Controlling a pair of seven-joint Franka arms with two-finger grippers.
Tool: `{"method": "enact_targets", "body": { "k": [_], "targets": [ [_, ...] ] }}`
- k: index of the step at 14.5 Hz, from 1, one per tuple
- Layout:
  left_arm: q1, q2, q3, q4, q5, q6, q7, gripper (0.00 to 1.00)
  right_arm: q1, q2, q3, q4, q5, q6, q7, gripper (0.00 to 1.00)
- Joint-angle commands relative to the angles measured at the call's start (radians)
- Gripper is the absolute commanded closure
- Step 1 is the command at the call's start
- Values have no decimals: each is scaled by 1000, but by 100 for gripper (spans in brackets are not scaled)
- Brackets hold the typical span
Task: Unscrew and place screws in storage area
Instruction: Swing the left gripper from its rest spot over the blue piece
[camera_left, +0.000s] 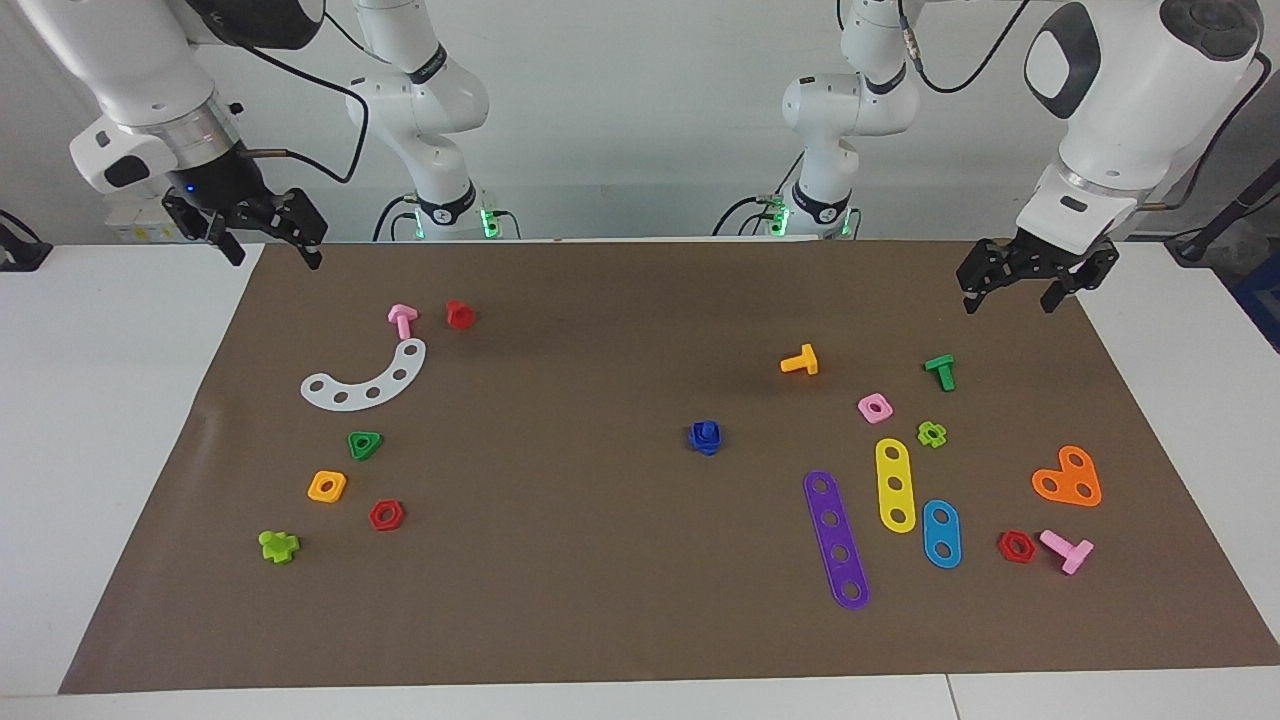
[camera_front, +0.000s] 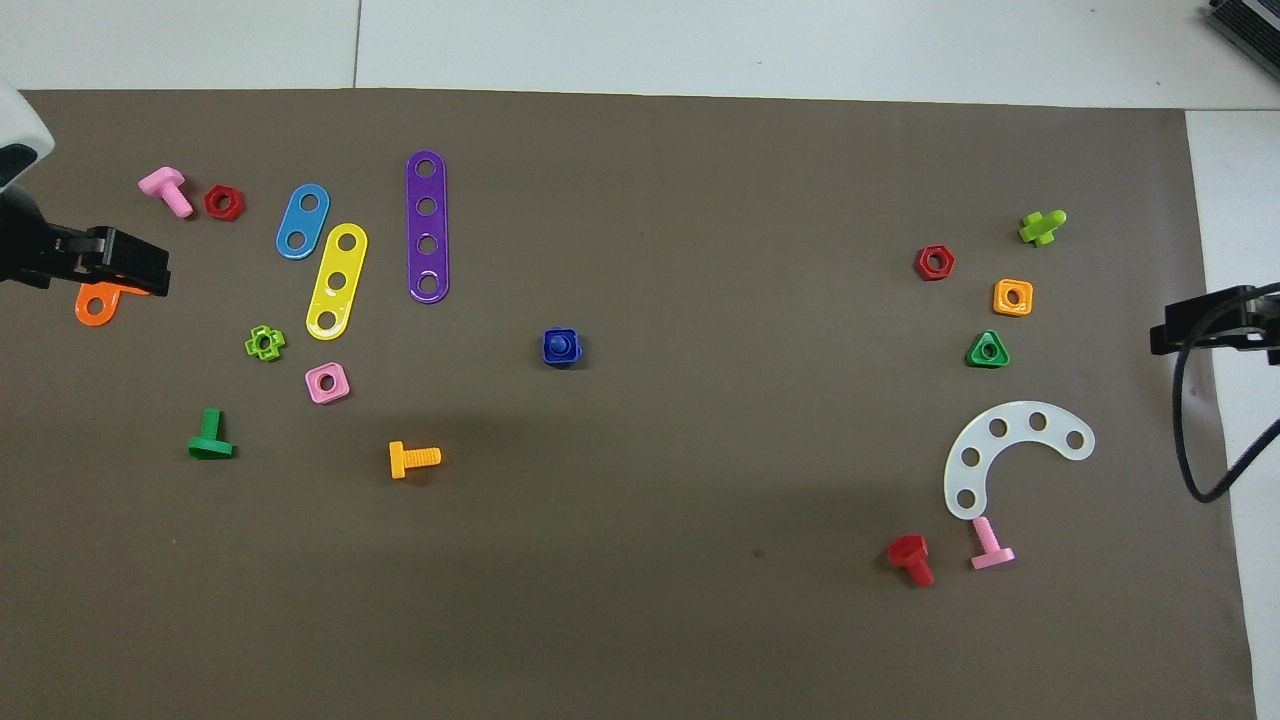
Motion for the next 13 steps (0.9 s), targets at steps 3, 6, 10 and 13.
{"method": "enact_targets", "body": {
  "k": [3, 6, 10, 13],
  "targets": [
    [-1, -39, -1, -49, 15, 6, 14, 0, -11, -24, 8, -32, -18, 25, -24, 0],
    [-12, -54, -1, -89, 15, 27, 3, 0, -11, -24, 8, -32, -18, 25, -27, 0],
    [-76, -66, -4, -199, -83, 148, -115, 0, -11, -24, 8, -32, -18, 25, -24, 0],
    [-191, 24, -4, -199, -87, 257, -302, 0, -11, -24, 8, -32, -18, 25, -24, 0]
  ]
}}
